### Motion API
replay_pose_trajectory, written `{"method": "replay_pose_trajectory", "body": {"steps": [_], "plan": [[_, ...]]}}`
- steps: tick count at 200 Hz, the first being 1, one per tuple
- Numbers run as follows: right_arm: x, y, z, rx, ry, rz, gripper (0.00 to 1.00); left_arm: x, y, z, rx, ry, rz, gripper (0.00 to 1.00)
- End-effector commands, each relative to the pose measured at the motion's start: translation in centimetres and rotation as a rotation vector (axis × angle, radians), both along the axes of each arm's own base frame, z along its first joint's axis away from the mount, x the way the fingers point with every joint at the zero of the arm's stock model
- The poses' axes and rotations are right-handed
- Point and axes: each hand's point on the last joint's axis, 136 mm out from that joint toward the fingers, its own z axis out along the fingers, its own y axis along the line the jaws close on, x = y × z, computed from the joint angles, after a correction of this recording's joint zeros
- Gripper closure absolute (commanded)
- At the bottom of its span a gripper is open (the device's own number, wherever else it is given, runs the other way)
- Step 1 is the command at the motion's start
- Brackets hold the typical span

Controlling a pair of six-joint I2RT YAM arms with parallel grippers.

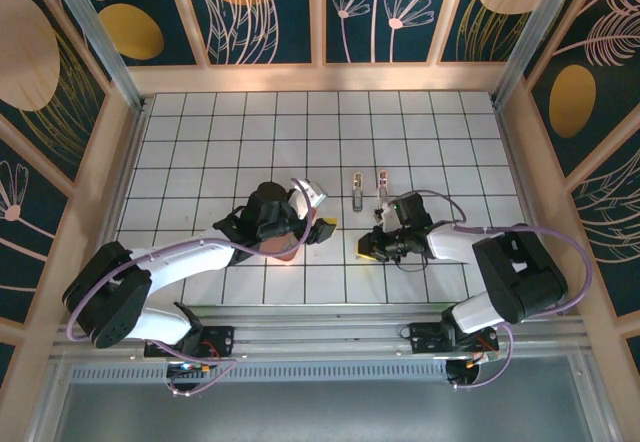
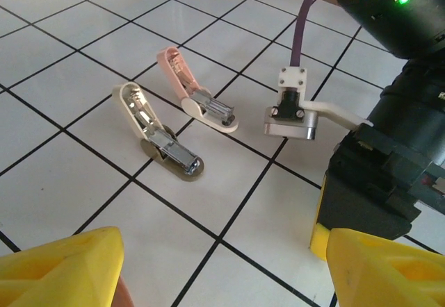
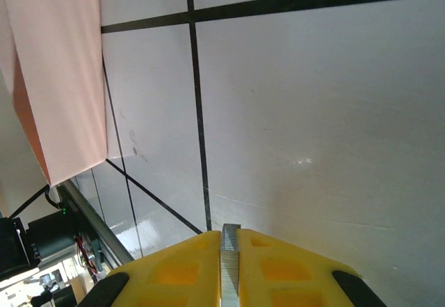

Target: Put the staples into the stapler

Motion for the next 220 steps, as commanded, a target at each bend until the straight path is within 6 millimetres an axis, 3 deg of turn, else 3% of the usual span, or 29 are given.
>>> {"method": "replay_pose_trajectory", "body": {"steps": [1,71,120,173,220], "plan": [[0.3,0.1,-0.2,-0.024,0.001,0.003,0.85,0.2,-0.3,0.5,-0.018,-0.024,-0.019,0.23],[-0.4,-2.0,-2.7,-0.166,0.055,-0.02,0.84,0.3,-0.6,0.5,-0.025,-0.005,-0.018,0.23],[0.4,-2.5,-1.7,-0.161,0.022,-0.057,0.84,0.4,-0.8,0.6,-0.027,-0.001,-0.021,0.24],[1.2,-2.2,0.7,-0.158,-0.024,-0.068,0.75,0.4,-1.1,0.4,-0.027,0.01,-0.031,0.24],[1.1,-2.8,0.9,-0.298,-0.008,-0.065,0.68,0.3,-1.0,0.4,-0.026,0.009,-0.031,0.24]]}}
